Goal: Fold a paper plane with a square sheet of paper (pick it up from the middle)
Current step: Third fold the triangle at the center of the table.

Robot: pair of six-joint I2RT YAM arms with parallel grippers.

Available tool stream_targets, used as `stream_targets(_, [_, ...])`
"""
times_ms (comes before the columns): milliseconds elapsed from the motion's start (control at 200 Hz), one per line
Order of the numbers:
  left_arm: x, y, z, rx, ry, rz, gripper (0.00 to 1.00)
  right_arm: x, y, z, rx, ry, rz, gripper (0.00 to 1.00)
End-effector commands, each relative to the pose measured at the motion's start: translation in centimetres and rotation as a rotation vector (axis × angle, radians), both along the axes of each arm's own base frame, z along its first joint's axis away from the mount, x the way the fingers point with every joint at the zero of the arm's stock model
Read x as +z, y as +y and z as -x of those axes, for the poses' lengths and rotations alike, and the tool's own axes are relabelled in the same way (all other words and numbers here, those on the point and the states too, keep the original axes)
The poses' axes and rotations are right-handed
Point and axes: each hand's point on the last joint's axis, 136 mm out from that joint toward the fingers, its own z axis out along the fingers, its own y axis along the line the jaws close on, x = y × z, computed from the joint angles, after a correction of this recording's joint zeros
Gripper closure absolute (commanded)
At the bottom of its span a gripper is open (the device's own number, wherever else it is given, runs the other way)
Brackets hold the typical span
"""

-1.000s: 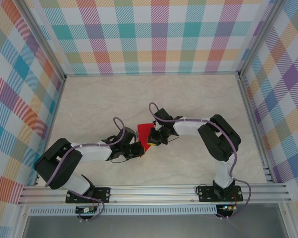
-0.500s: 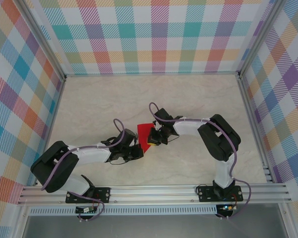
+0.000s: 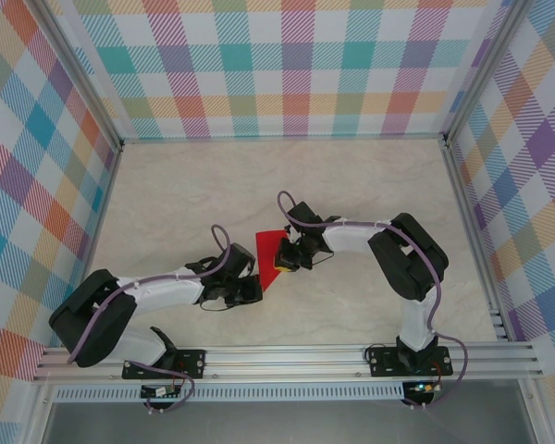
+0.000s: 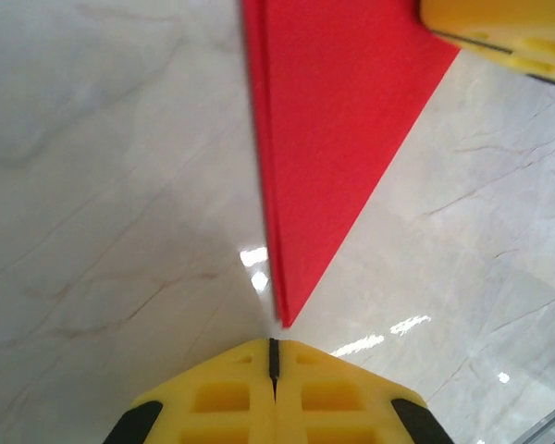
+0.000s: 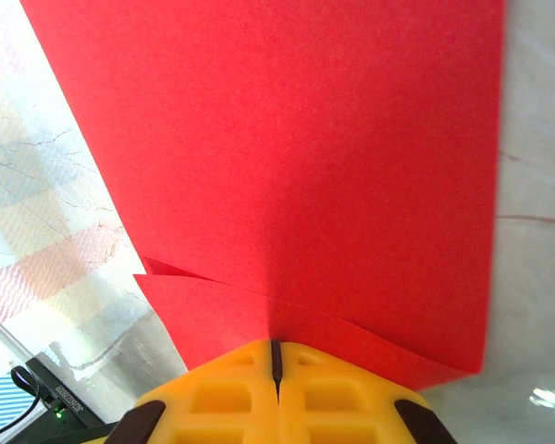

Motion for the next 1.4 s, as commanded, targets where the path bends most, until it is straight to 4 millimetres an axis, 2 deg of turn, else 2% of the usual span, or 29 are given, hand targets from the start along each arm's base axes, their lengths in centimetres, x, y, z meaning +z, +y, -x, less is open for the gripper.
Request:
stream_targets(0, [2.4,-0.1,-0.8,0.033,-0.062,0.008,0.99,-5.4,-4.0,1.7,-0.047,0.086,0.223,1.00])
stream_targets(80, [3.6,-0.7,-1.9,0.063,-0.117,0.060,0.99,-5.4,-3.9,1.7,-0.046,0.087,0.222,1.00])
stream_targets(140, [3.8,-0.6,-2.6,0.088,-0.142,0.054,0.98,-5.5,-3.9,1.7,-0.047,0.088,0.222,1.00])
stream_targets(375, [2.0,-1.6,-3.7,0.098,-0.117,0.031,0.98,-5.2,-3.7,1.6,-0.042,0.083,0.210,1.00])
stream_targets(510, [1.5,-2.2,-3.8,0.095,-0.104,0.042,0.98,-5.0,-3.6,1.6,-0.039,0.077,0.204,1.00])
stream_targets(645, [0.9,-1.9,-3.5,0.099,-0.090,0.033,0.99,-4.6,-3.2,1.4,-0.033,0.063,0.175,1.00])
stream_targets(760, [-0.5,-0.8,-2.6,0.109,-0.053,-0.009,0.99,-2.9,-2.2,0.9,-0.018,0.010,0.103,1.00])
stream_targets(905, [-2.2,0.6,-1.4,0.120,-0.003,-0.069,1.00,0.9,-0.8,-0.1,0.021,-0.098,-0.008,0.99])
stream_targets(975, [-2.7,0.9,-1.1,0.120,0.014,-0.090,1.00,2.7,0.1,-0.1,0.057,-0.136,-0.079,0.99])
stream_targets(1080, [-3.1,1.2,-0.9,0.121,0.026,-0.108,1.00,3.9,1.2,0.7,0.117,-0.151,-0.155,0.98])
stream_targets(1255, [-3.2,1.3,-0.9,0.123,0.033,-0.125,1.00,2.8,2.3,2.4,0.182,-0.123,-0.148,0.98])
stream_targets(1395, [-3.3,1.6,-0.8,0.125,0.041,-0.140,1.00,1.3,2.3,2.7,0.181,-0.092,-0.110,0.99])
